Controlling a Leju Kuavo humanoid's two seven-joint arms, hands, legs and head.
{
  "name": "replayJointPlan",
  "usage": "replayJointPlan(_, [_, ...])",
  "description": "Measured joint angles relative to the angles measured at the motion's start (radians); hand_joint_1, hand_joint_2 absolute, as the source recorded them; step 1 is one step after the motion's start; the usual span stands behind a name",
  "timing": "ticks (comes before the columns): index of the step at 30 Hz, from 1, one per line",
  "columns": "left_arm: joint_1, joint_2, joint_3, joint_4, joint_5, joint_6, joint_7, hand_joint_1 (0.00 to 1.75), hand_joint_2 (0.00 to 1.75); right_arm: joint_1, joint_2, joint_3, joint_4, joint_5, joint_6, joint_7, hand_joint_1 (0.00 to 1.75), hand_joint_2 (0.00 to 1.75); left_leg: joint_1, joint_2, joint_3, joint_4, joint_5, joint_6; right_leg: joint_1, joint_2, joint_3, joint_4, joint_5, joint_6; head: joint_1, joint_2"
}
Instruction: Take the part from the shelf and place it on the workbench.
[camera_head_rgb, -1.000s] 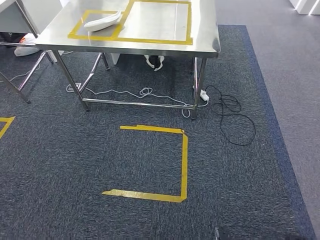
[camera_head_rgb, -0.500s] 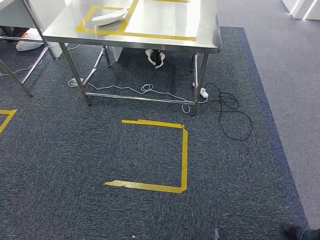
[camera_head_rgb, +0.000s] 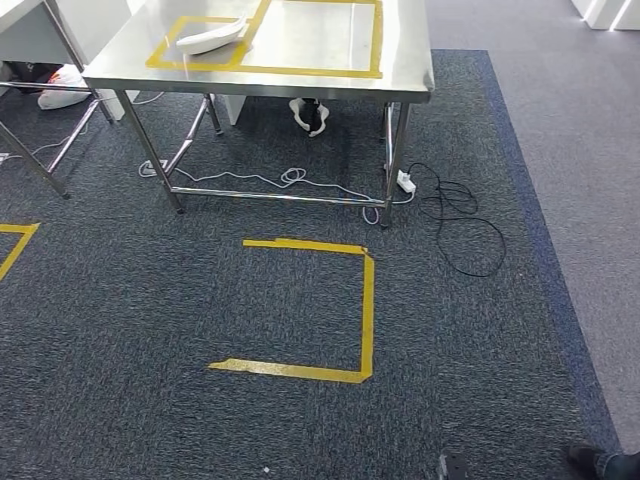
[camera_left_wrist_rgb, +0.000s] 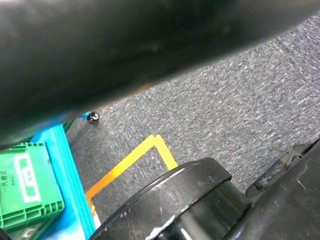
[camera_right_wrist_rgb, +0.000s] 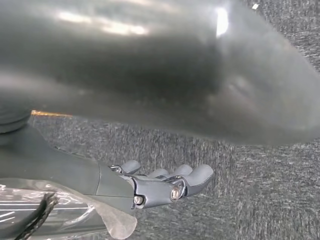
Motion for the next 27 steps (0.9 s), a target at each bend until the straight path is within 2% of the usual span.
replayJointPlan(11, [-0.002, -0.007, 0.043, -0.006, -0.037, -0.009, 0.000, 0.00, 0.00, 0.000, -0.002, -0.021, 0.000, 0.000, -0.008, -0.002, 0.00, 0.00, -0.001, 0.000, -0.004, 0.002, 0.000, -0.001, -0.001, 0.000, -0.003, 0.000, 0.001, 0.000, 0.000, 0.000])
replayJointPlan(17, [-0.008, -0.009, 0.060, -0.010, -0.062, -0.013, 0.000, 0.00, 0.00, -0.002, -0.003, -0.026, 0.000, 0.000, -0.015, 0.004, 0.00, 0.00, -0.005, -0.001, -0.014, 0.013, -0.001, 0.005, -0.006, -0.001, -0.001, -0.001, 0.007, 0.010, 0.000, 0.000])
replayJointPlan(20, [-0.010, -0.010, 0.072, -0.013, -0.074, -0.014, 0.000, 0.00, 0.00, -0.003, -0.003, -0.027, -0.001, 0.000, -0.017, 0.008, 0.00, 0.00, -0.004, -0.003, -0.018, 0.007, 0.005, 0.014, -0.007, -0.002, 0.000, -0.002, 0.010, 0.019, 0.000, 0.000])
replayJointPlan(21, [-0.011, -0.010, 0.076, -0.013, -0.080, -0.014, 0.000, 0.00, 0.00, -0.003, -0.003, -0.027, -0.001, 0.000, -0.018, 0.009, 0.00, 0.00, -0.002, -0.004, -0.017, 0.000, 0.010, 0.018, -0.007, -0.002, -0.004, 0.004, 0.002, 0.022, 0.000, 0.000])
replayJointPlan(23, [-0.014, -0.012, 0.082, -0.014, -0.091, -0.015, 0.000, 0.00, 0.00, -0.004, -0.005, -0.027, -0.001, 0.000, -0.020, 0.011, 0.00, 0.00, 0.004, -0.008, -0.018, -0.013, 0.020, 0.026, -0.008, 0.000, -0.036, 0.070, -0.047, 0.027, 0.003, 0.000])
replayJointPlan(25, [-0.014, -0.014, 0.089, -0.015, -0.098, -0.016, 0.000, 0.00, 0.00, -0.005, -0.006, -0.028, -0.001, 0.000, -0.020, 0.012, 0.00, 0.00, 0.003, -0.015, -0.027, -0.013, 0.025, 0.029, -0.009, 0.002, -0.095, 0.204, -0.118, 0.031, 0.005, 0.000])
replayJointPlan(26, [-0.013, -0.015, 0.093, -0.015, -0.099, -0.016, 0.000, 0.00, 0.00, -0.004, -0.006, -0.028, -0.001, 0.000, -0.020, 0.013, 0.00, 0.00, 0.003, -0.019, -0.031, -0.012, 0.027, 0.027, -0.011, 0.002, -0.120, 0.261, -0.140, 0.034, 0.005, 0.000])
replayJointPlan(27, [-0.012, -0.016, 0.097, -0.015, -0.100, -0.016, 0.000, 0.00, 0.00, -0.003, -0.006, -0.028, -0.002, 0.000, -0.020, 0.014, 0.00, 0.00, 0.004, -0.026, -0.034, -0.011, 0.029, 0.025, -0.012, 0.002, -0.128, 0.286, -0.142, 0.035, 0.005, 0.000])
